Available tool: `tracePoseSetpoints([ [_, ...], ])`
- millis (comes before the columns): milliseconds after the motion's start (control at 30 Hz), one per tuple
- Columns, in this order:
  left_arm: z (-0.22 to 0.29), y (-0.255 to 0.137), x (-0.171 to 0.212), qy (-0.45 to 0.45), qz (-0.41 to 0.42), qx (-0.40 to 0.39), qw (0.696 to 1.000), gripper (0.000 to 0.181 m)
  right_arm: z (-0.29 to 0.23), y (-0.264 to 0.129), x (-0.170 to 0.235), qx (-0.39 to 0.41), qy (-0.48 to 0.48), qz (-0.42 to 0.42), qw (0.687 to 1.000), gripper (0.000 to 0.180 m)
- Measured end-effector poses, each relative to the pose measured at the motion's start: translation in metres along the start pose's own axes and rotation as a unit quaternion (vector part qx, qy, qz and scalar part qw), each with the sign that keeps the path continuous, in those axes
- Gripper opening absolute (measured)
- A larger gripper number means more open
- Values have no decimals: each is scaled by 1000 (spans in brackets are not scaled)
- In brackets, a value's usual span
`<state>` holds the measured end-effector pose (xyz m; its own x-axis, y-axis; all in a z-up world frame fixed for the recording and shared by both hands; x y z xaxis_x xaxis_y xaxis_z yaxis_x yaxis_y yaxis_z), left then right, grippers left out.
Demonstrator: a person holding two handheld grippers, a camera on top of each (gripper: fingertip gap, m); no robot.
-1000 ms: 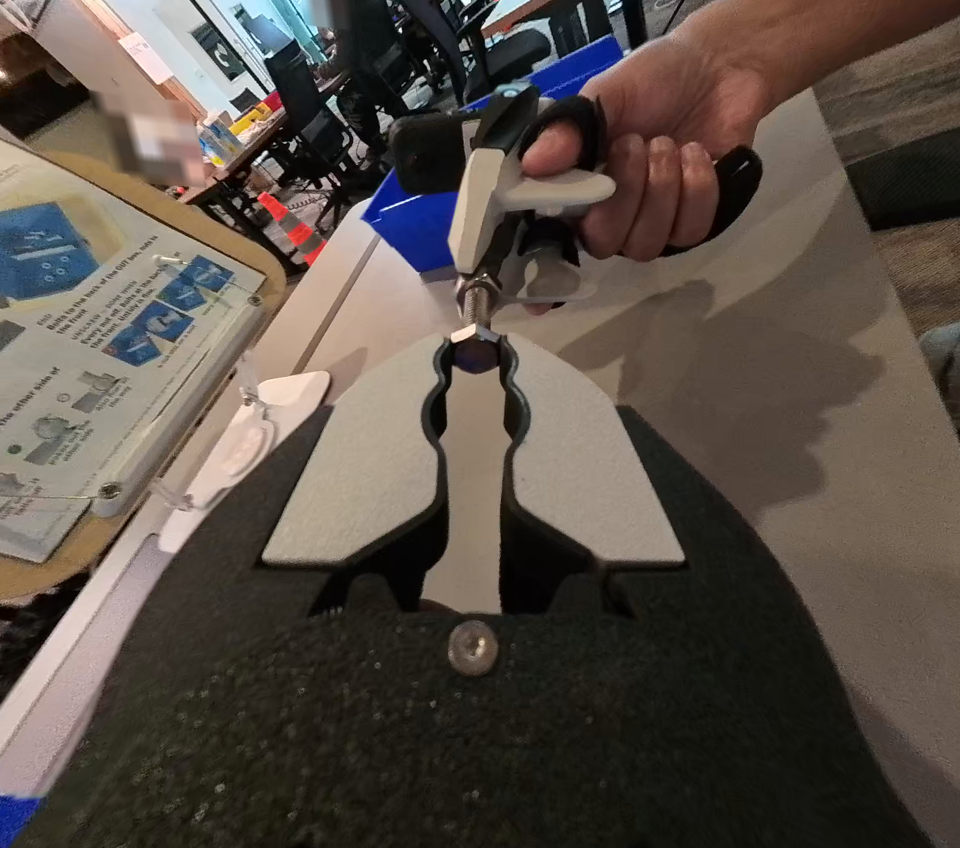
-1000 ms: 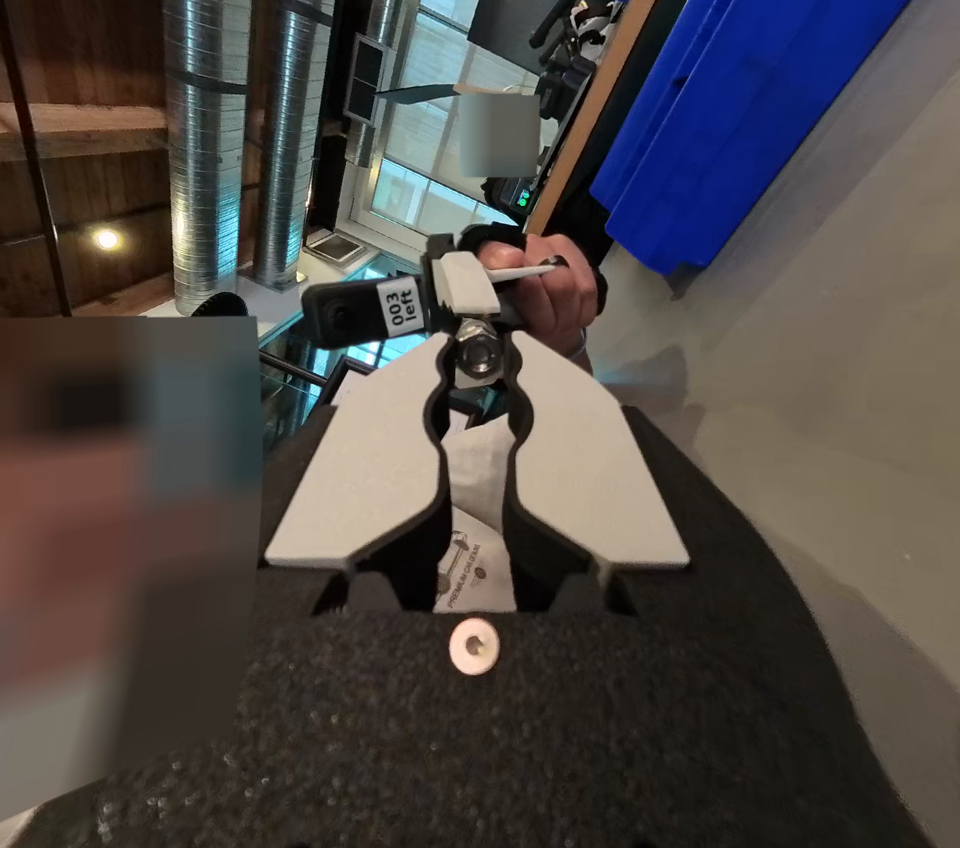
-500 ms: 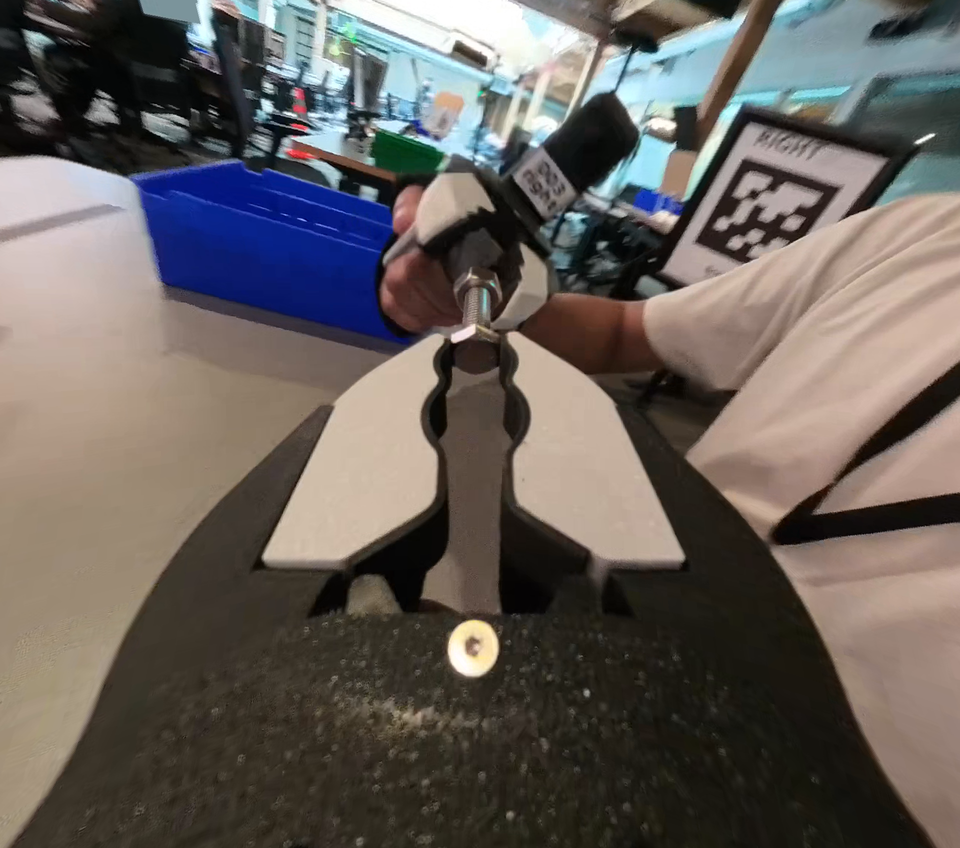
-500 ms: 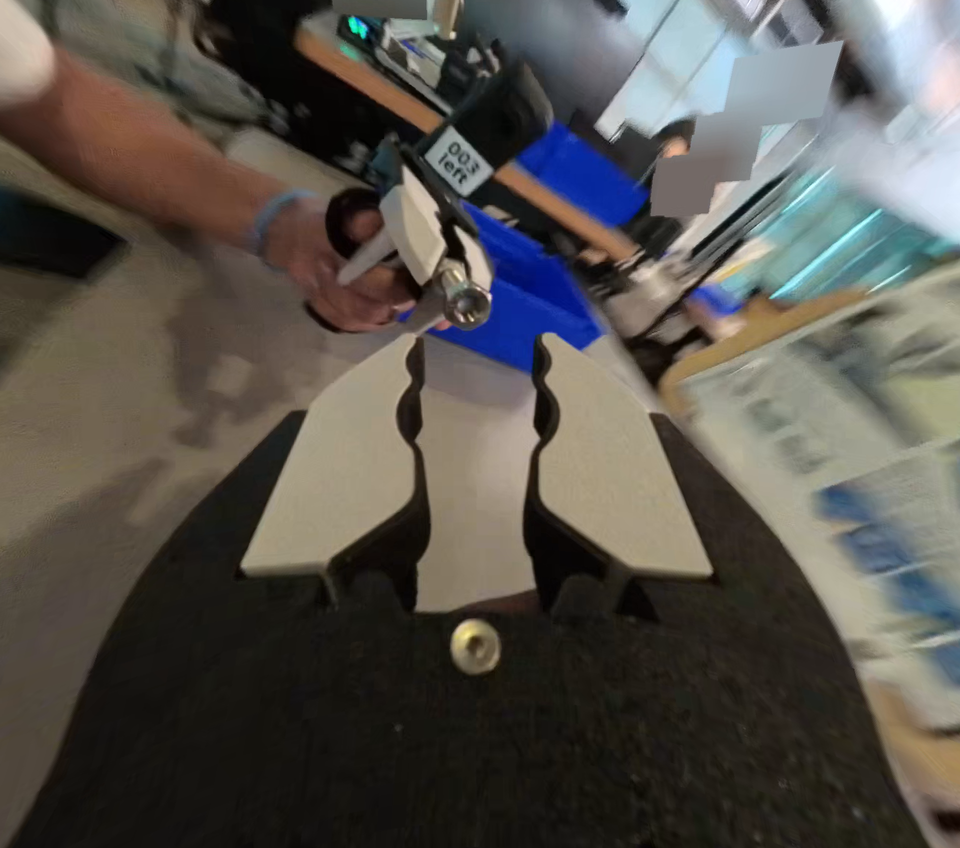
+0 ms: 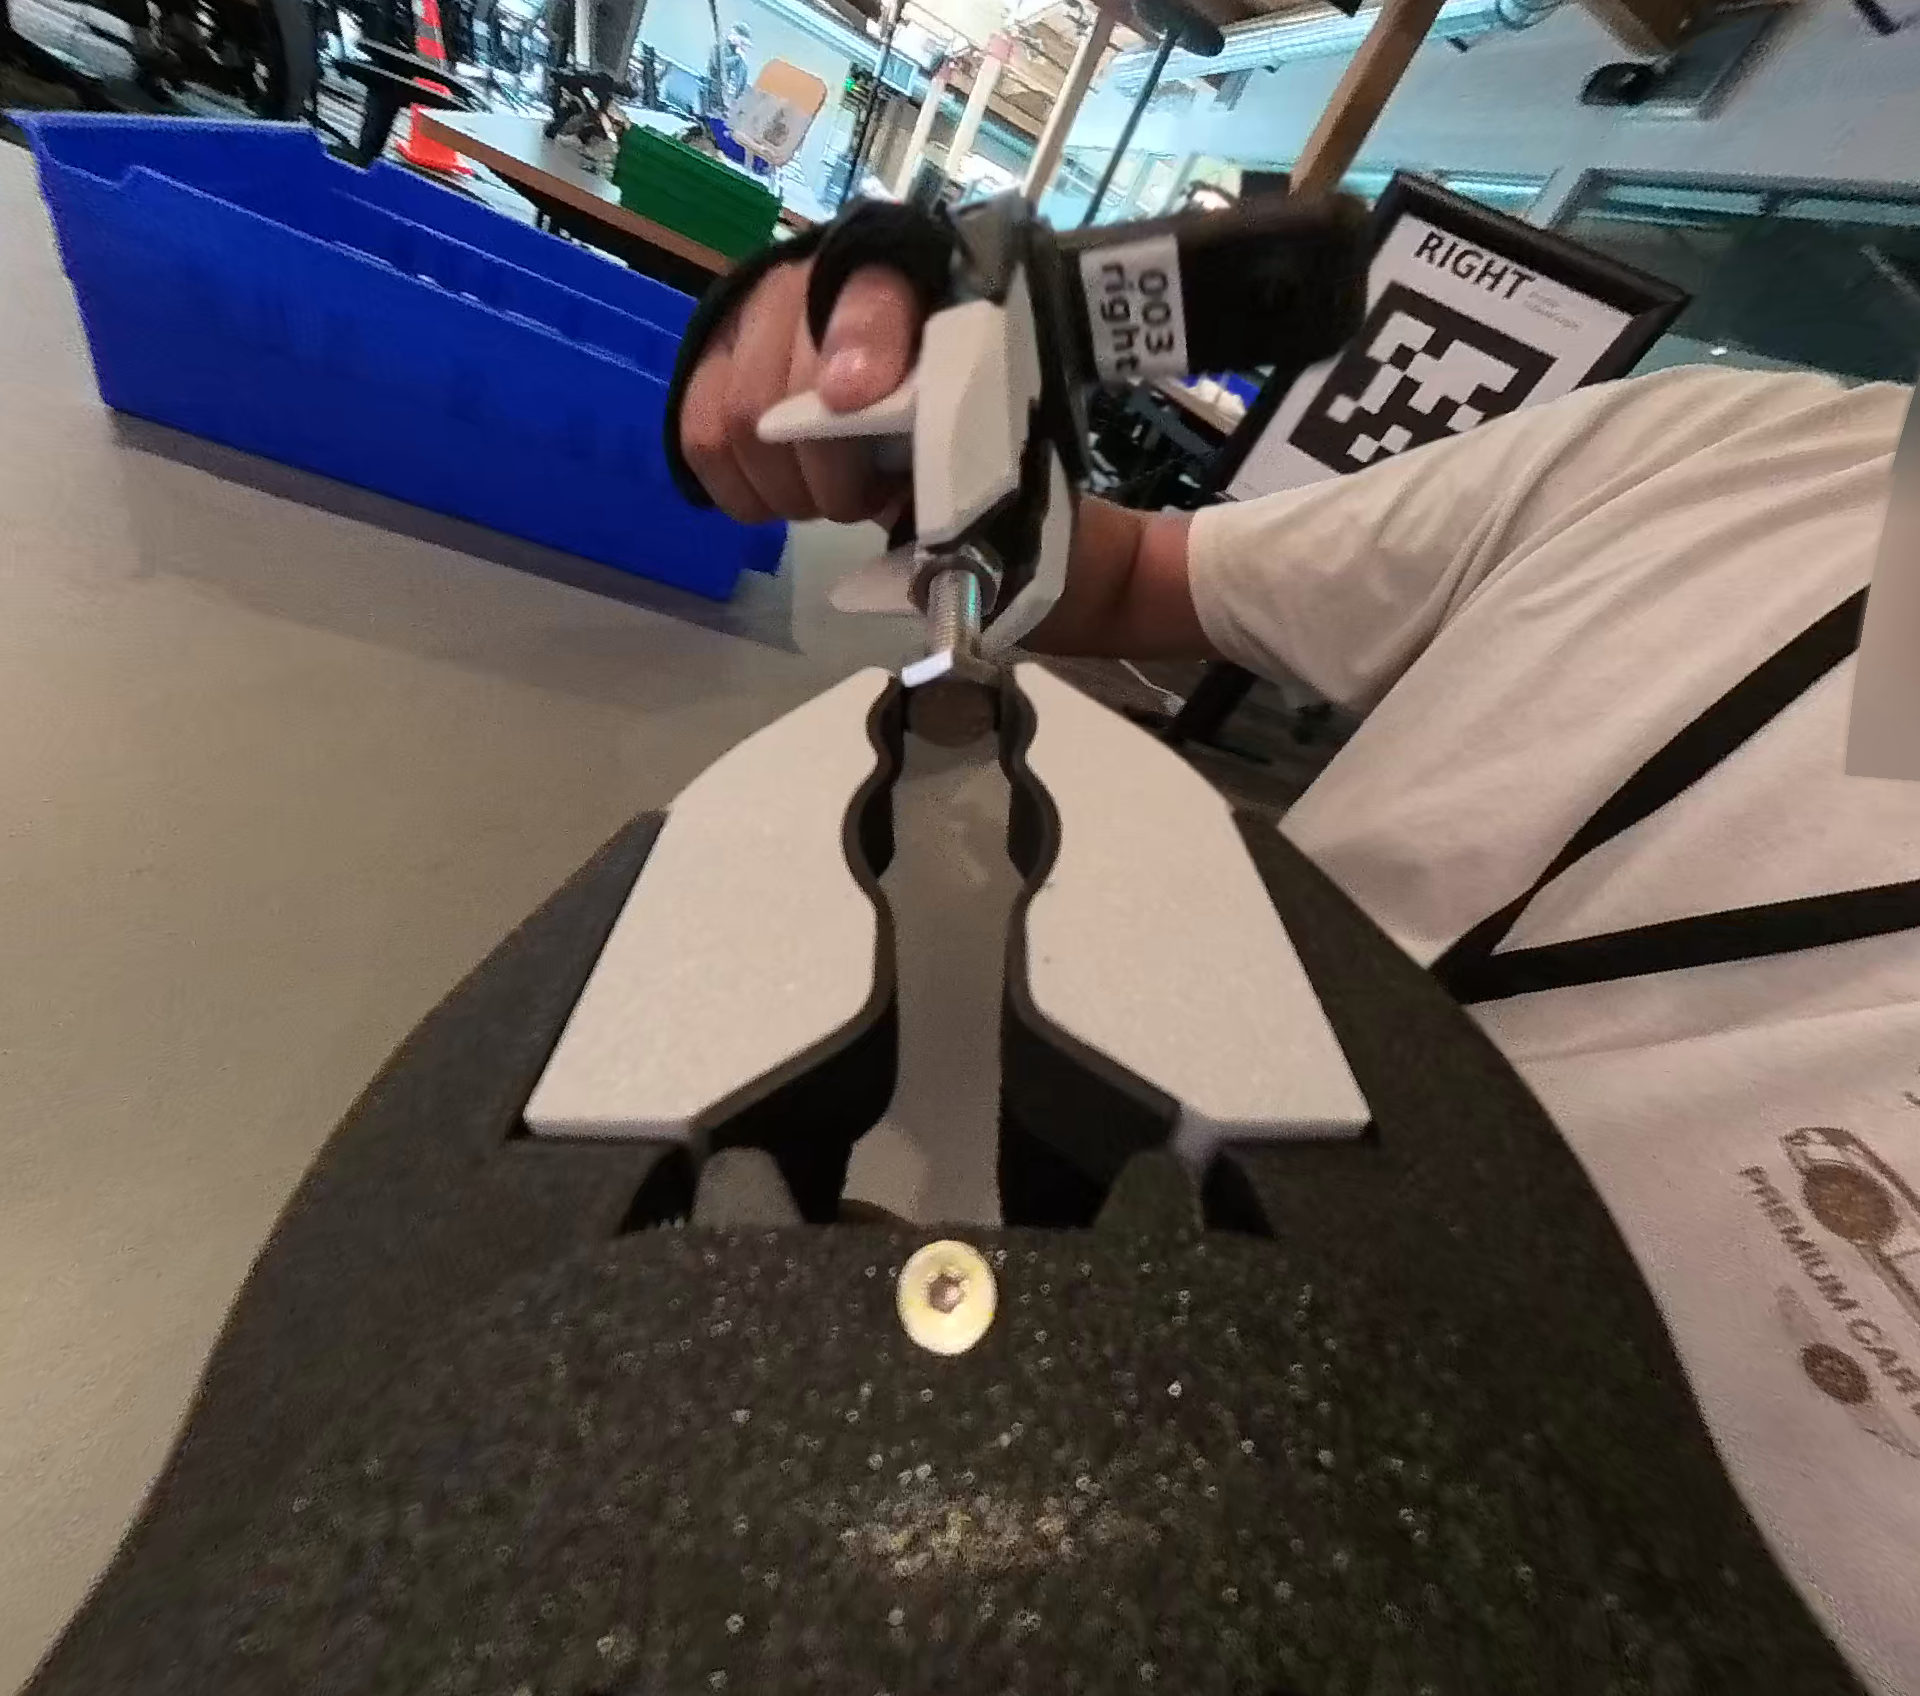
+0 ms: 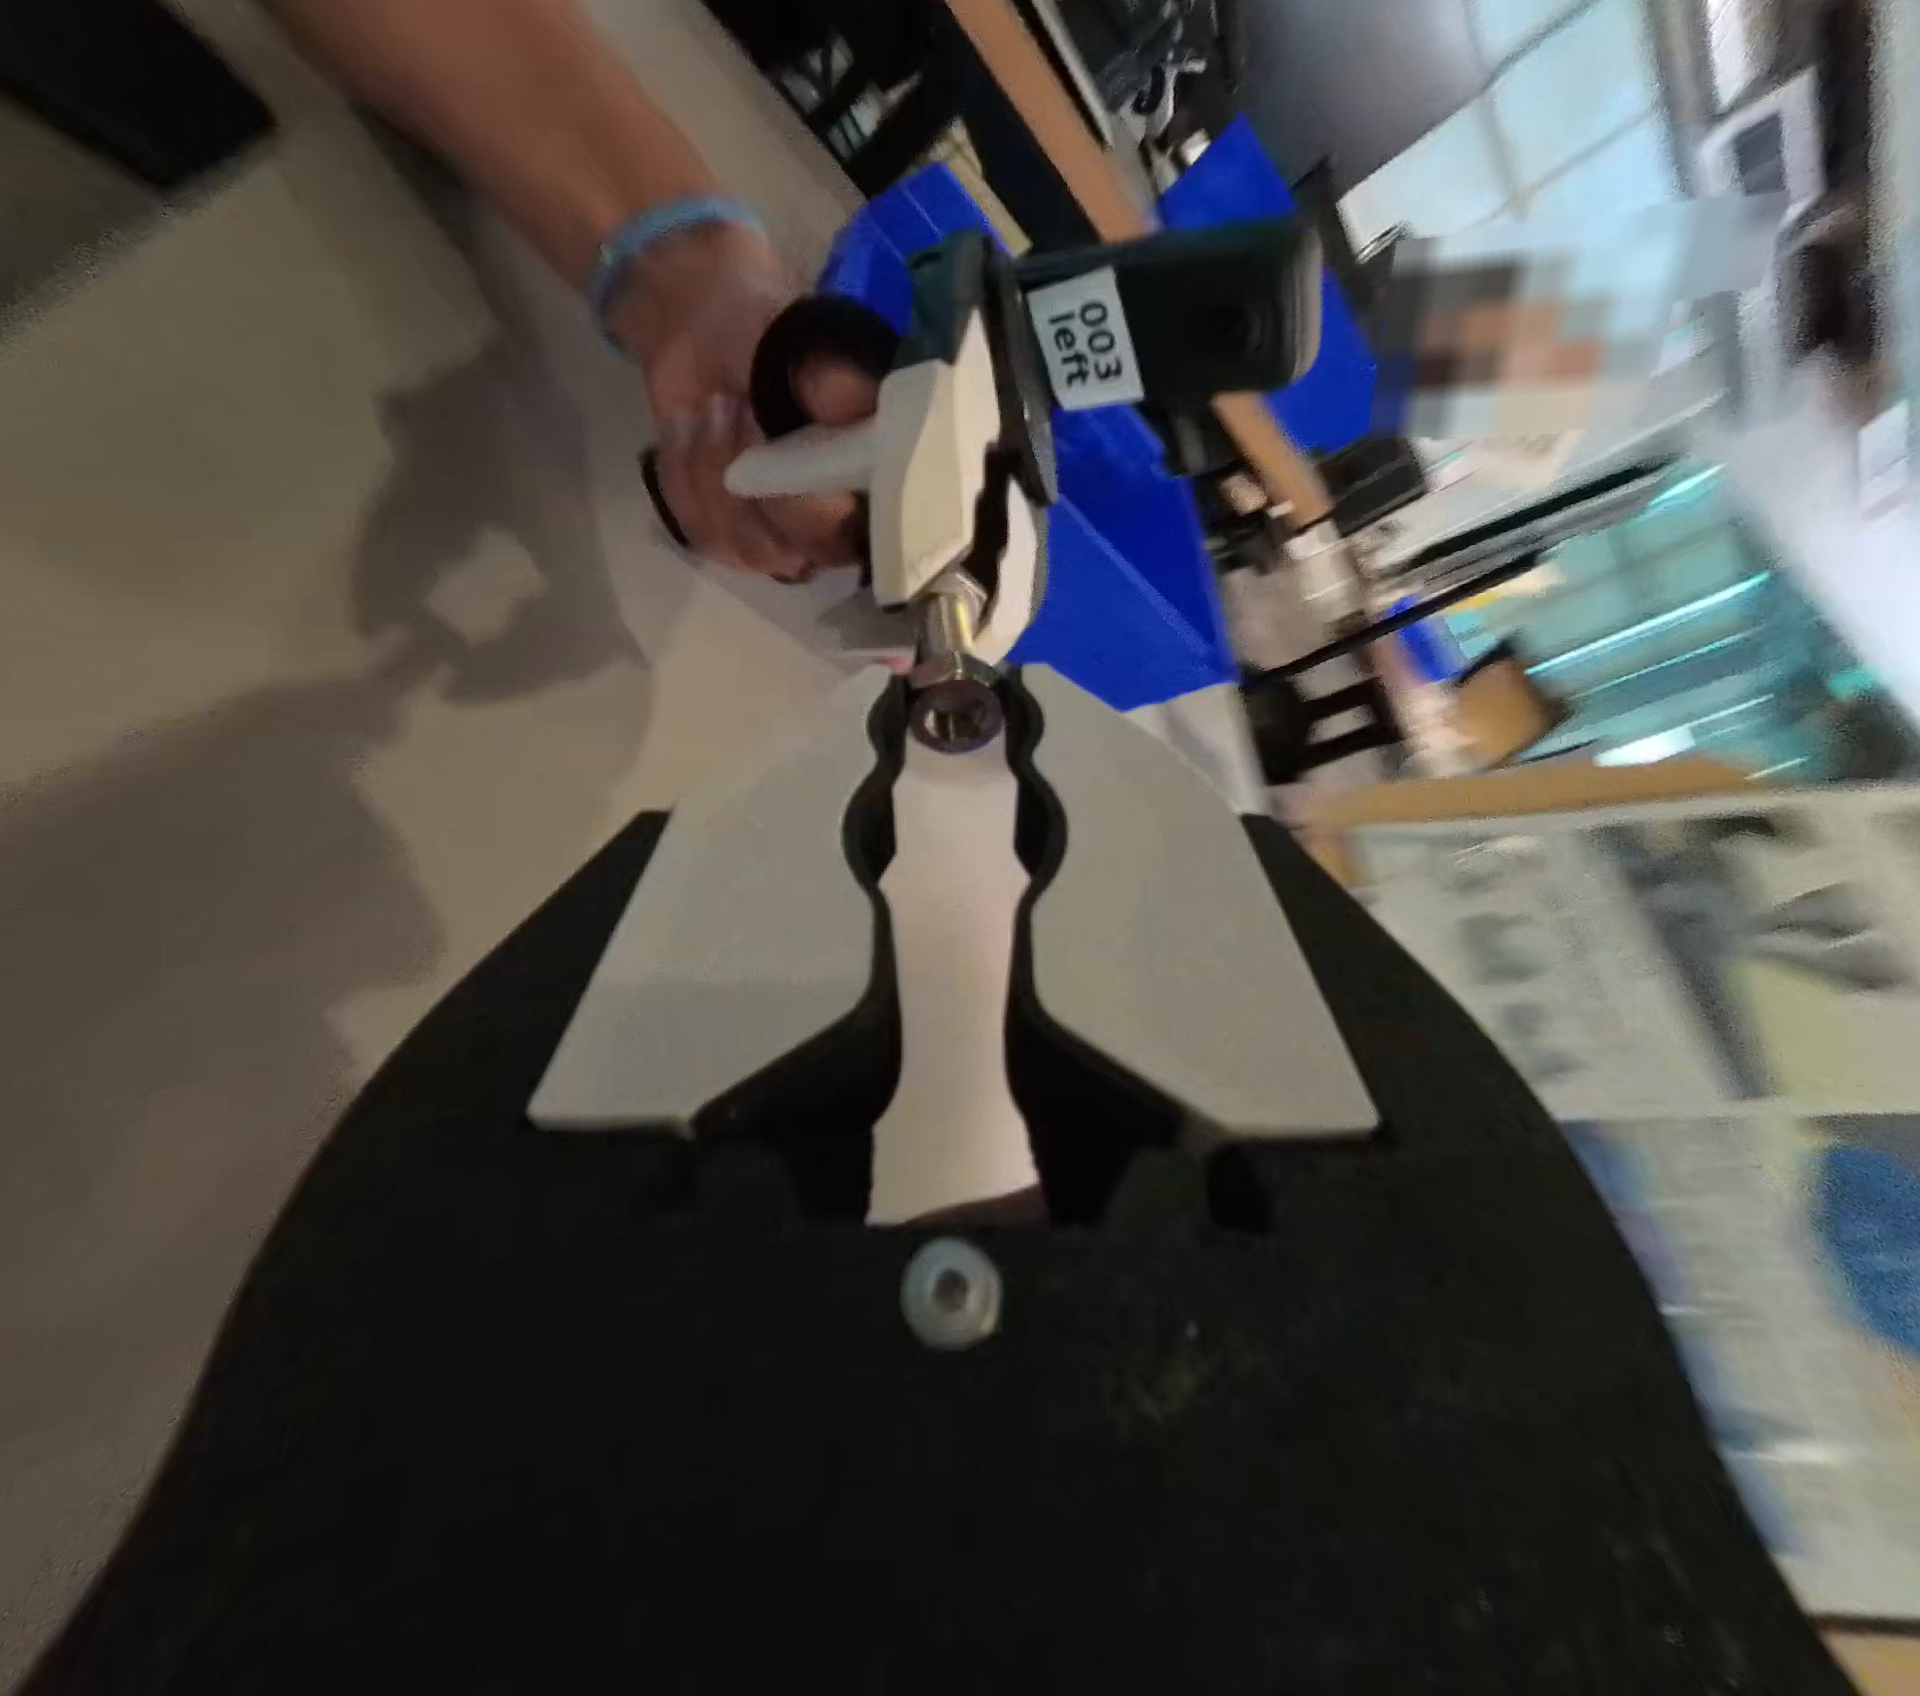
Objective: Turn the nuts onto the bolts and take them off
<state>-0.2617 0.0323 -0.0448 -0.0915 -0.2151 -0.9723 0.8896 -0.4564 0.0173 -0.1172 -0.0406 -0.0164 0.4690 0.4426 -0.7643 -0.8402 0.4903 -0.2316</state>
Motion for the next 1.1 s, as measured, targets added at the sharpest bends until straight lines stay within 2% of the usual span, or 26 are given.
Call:
tracePoseSetpoints([
  [67,1,-2,-2,27,-9,-20,999,17,9,2,3,-50,165,13,985,18],
  [100,2,-2,-2,50,-20,-37,998,17,13,4,7,-80,255,22,963,18],
  [200,4,-2,-3,110,-55,-89,988,17,21,9,21,-143,500,50,853,17],
  [300,3,-3,-1,140,-76,-120,980,17,18,13,35,-165,651,42,740,18],
  [333,3,-3,0,142,-78,-124,979,17,17,13,37,-164,677,42,716,17],
  [367,3,-2,0,138,-74,-119,980,17,17,12,35,-163,676,43,718,17],
  [400,3,-2,-1,129,-69,-111,983,17,16,10,32,-156,647,47,745,18],
  [433,3,-2,-2,119,-61,-105,985,17,16,7,28,-143,601,51,785,25],
  [467,3,-3,-2,110,-55,-99,988,17,16,3,23,-119,544,54,829,42],
  [533,2,-6,-3,84,-39,-73,993,17,13,-6,15,-62,378,31,923,53],
  [567,2,-8,-3,71,-28,-64,995,17,11,-10,13,-22,273,7,962,54],
  [600,1,-9,-4,60,-18,-55,997,17,7,-12,10,13,168,-8,986,53],
  [633,1,-10,-4,46,-12,-40,998,17,2,-14,8,41,66,-25,997,51],
  [700,1,-10,-3,26,-3,-17,1000,17,-7,-11,6,77,-106,-65,989,49],
  [800,1,-7,2,16,-20,-1,1000,17,-13,-3,0,97,-233,-86,964,52],
  [900,3,-1,7,17,-37,11,999,17,-17,5,-1,85,-284,-96,950,47],
  [1000,4,2,9,20,-48,12,999,17,-24,9,-1,58,-306,-89,946,19],
  [1033,4,1,8,24,-45,10,999,17,-22,9,-2,61,-289,-91,951,18],
  [1100,5,0,7,39,-52,0,998,17,-17,10,-4,29,-183,-98,978,19],
])
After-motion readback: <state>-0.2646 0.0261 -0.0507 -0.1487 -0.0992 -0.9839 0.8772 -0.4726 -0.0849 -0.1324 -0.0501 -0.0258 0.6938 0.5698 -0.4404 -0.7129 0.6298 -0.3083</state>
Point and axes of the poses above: each gripper's, where its closed fingertips meet, y out along the fingers, x out of its underside, z = x × y across the jaws, the point moved 8 cm from there along -y, back along the fingers, and after that the axes turned 11 degrees about y, right-handed, at the moved point
